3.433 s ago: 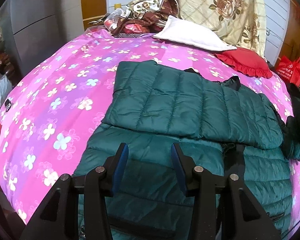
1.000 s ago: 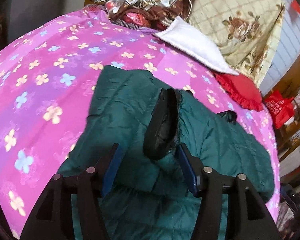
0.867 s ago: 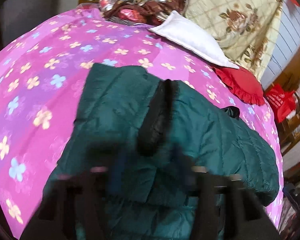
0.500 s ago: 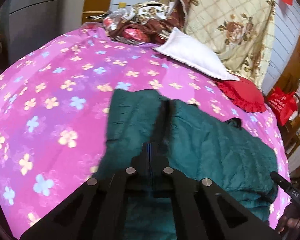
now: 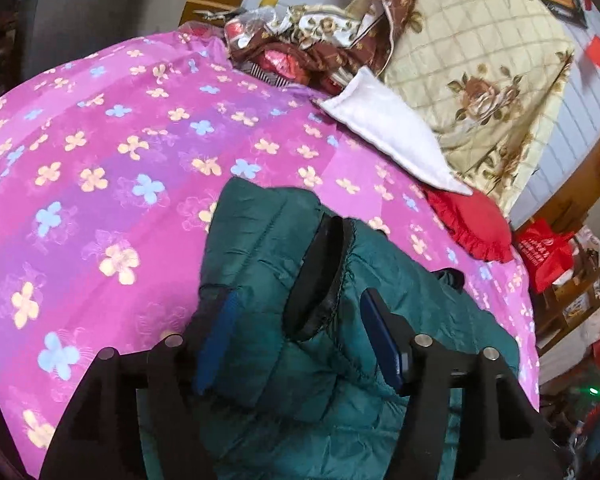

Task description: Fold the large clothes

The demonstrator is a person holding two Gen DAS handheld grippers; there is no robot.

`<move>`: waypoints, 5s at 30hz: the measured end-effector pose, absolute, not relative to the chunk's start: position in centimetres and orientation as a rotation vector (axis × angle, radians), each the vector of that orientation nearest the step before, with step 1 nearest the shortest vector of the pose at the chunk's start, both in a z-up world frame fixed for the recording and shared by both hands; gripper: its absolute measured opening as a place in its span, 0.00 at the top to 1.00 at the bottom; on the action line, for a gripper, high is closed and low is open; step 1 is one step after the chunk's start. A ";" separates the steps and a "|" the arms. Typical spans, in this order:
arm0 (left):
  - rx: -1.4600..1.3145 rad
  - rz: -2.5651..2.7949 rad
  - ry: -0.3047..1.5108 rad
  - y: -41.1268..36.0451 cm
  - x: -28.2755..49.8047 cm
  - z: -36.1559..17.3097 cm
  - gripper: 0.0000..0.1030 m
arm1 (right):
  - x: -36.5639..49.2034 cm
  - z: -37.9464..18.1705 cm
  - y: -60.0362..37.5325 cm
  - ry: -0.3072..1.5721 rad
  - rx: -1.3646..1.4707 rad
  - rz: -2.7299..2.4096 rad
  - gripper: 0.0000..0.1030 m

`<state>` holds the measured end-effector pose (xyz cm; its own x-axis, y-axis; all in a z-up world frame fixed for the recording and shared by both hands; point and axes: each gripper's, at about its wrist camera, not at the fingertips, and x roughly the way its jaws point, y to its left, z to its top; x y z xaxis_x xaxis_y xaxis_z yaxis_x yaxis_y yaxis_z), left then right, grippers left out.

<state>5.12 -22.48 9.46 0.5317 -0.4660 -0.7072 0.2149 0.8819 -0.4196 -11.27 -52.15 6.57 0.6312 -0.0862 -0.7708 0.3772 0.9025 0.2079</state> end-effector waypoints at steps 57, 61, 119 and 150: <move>0.077 -0.346 0.876 -27.8 2.6 6.2 0.59 | -10.9 4.3 -54.8 0.918 0.186 -0.405 0.33; 0.094 -0.346 0.870 -28.0 2.4 6.1 0.59 | -12.2 6.1 -54.6 0.880 0.216 -0.411 0.33; 0.155 -0.393 0.869 -17.8 -8.7 9.3 0.57 | -28.1 6.3 -49.1 0.924 0.385 -0.372 0.24; 0.161 -0.369 0.934 -8.9 -15.5 7.9 0.57 | -36.6 6.3 -44.5 0.967 0.382 -0.354 0.21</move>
